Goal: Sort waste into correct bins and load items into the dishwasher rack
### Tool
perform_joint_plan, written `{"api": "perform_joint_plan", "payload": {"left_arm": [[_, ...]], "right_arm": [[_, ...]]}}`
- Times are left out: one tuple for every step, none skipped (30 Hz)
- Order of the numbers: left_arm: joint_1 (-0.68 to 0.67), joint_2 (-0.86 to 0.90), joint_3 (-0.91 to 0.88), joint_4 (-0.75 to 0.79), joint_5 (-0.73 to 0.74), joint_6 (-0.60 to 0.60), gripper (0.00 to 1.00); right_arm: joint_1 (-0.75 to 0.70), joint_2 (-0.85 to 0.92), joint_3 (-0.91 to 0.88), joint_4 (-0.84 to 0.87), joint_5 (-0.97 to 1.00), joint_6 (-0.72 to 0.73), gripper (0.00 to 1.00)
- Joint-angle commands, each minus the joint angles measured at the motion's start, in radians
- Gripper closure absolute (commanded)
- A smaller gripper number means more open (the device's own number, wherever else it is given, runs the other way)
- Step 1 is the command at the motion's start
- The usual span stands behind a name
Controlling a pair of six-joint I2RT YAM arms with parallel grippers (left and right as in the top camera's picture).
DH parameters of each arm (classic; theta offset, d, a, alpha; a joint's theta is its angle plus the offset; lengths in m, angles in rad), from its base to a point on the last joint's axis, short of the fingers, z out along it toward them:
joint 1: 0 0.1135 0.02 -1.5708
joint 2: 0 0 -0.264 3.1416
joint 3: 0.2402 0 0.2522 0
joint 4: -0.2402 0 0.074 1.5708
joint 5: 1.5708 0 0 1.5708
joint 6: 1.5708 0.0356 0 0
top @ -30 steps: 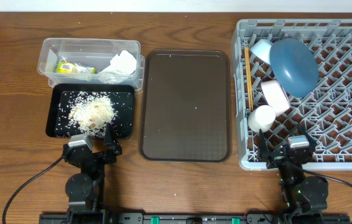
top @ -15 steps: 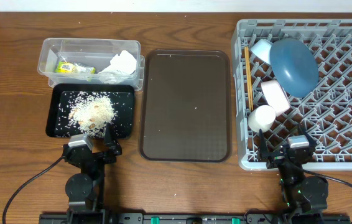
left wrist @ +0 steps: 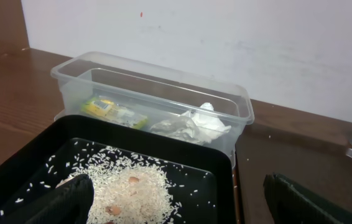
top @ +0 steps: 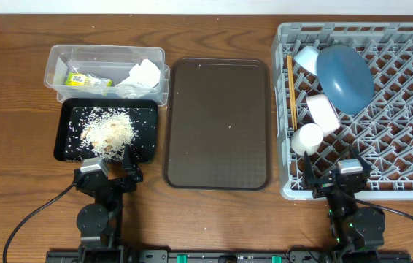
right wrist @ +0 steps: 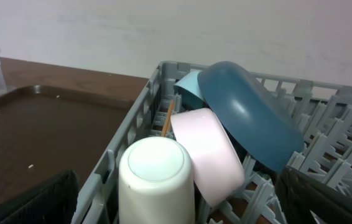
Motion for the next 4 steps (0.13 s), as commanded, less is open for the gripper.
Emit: {"api": "perform_joint_plan", "payload": {"left_arm": [[0.004, -0.007, -0.017, -0.043, -0.012, 0.017, 0.1], [0.004, -0.007, -0.017, -0.043, -0.012, 0.017, 0.1], [0.004, -0.007, -0.017, -0.043, -0.012, 0.017, 0.1], [0.004, -0.007, -0.017, -0.043, -0.012, 0.017, 0.1]], "right_arm": [[-0.001, -0.006, -0.001, -0.003, -0.004, -0.01, 0.01], [-0.001, -0.006, -0.001, -0.003, -0.004, -0.01, 0.01], [-0.001, -0.006, -0.001, -0.003, -0.004, -0.01, 0.01], [-0.001, -0.006, -0.001, -0.003, -0.004, -0.01, 0.01]]}}
